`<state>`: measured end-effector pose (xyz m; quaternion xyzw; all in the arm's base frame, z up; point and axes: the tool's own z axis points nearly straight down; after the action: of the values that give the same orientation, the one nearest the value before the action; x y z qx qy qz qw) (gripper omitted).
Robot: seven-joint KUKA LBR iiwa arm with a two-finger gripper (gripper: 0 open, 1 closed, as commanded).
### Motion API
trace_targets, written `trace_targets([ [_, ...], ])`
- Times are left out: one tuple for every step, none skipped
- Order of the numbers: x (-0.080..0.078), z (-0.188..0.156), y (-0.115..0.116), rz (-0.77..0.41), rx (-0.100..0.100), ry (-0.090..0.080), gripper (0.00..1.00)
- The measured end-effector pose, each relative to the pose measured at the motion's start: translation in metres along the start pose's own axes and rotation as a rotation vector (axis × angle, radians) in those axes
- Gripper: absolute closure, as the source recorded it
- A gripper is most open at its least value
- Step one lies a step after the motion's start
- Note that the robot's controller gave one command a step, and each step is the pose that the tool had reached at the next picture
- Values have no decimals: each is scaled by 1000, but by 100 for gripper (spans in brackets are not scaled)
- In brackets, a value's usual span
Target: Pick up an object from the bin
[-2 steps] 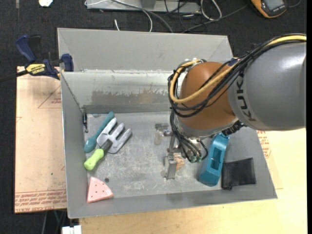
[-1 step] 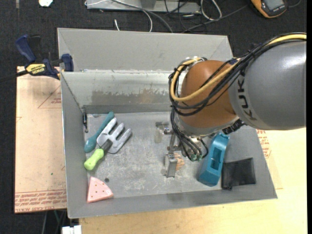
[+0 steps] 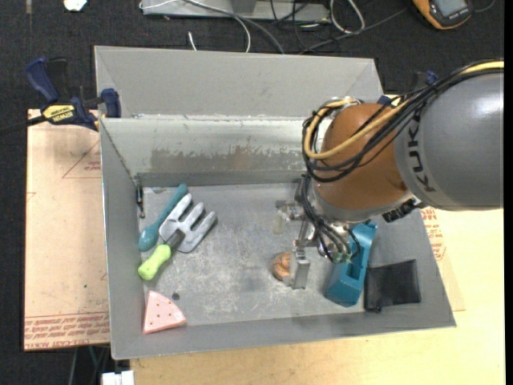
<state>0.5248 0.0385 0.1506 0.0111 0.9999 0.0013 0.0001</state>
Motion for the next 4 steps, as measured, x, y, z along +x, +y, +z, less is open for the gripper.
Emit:
trace_targets([
  [-8,24,-51,-94,-2,-3,0],
  [8,58,-53,45,-1,-2,0],
  [15,63,-46,-12,0,-2,0],
  [7,73,-43,34,-2,-3,0],
])
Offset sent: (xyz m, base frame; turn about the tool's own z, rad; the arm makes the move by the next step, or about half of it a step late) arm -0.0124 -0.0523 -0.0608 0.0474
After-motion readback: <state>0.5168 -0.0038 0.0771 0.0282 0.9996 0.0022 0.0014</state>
